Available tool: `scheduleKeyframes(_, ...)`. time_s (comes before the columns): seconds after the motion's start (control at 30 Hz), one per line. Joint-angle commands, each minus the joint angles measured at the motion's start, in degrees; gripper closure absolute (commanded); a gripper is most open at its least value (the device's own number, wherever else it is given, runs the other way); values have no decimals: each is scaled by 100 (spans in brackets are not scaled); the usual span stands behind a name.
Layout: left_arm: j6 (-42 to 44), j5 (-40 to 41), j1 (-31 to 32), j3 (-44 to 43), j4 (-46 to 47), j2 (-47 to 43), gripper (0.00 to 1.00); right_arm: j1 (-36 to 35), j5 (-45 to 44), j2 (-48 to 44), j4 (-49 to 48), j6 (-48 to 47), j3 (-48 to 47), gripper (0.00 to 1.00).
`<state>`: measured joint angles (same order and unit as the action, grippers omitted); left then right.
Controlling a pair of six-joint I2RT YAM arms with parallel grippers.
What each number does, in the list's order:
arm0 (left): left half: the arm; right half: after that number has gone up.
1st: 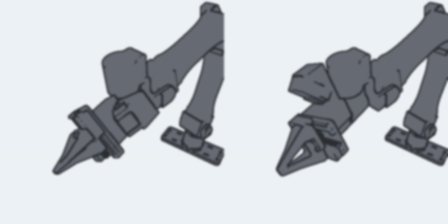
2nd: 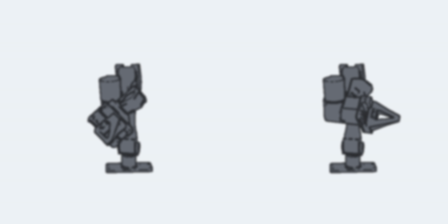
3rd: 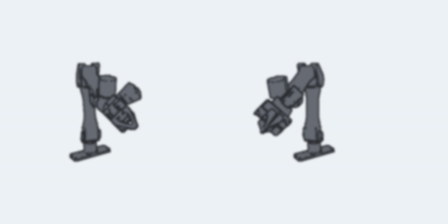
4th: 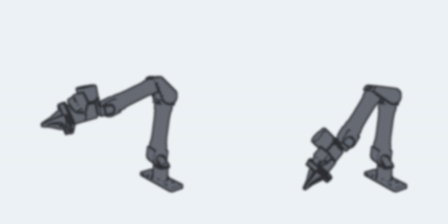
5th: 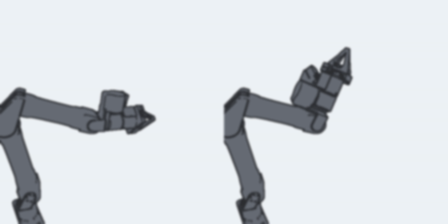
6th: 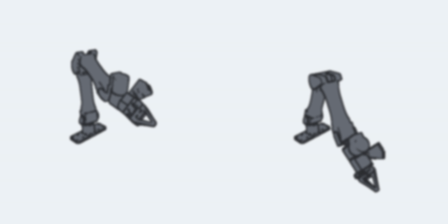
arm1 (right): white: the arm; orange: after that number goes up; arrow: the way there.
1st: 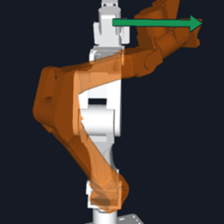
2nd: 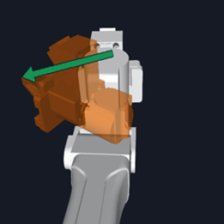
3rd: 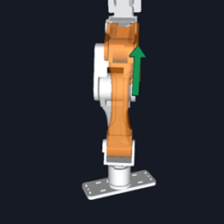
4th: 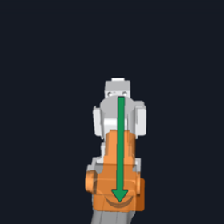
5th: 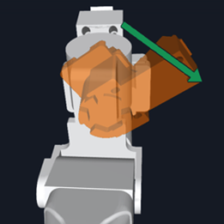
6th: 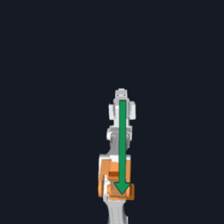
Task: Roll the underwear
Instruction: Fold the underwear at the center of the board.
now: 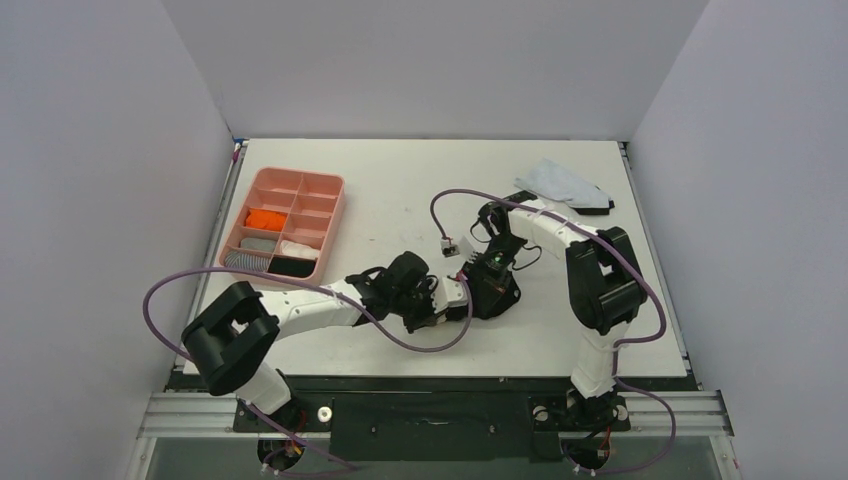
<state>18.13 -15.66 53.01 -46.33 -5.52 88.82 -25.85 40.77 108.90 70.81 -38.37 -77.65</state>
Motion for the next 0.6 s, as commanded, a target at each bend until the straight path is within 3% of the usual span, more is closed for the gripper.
scheduleKeyframes(0.0, -10, -1343, -144, -410, -709, -174, 100, 27, 305, -396, 329, -265, 45, 100)
scheduleKeyframes(0.27, -356, -2913, -783, -729, -1375, 270, 100, 15, 498, -192, 1043, -697, -180, 100)
scheduleKeyframes(0.57, -1022, -3749, -1753, -1097, -1381, 1193, 100, 83, 132, 487, 1178, -442, -1221, 100)
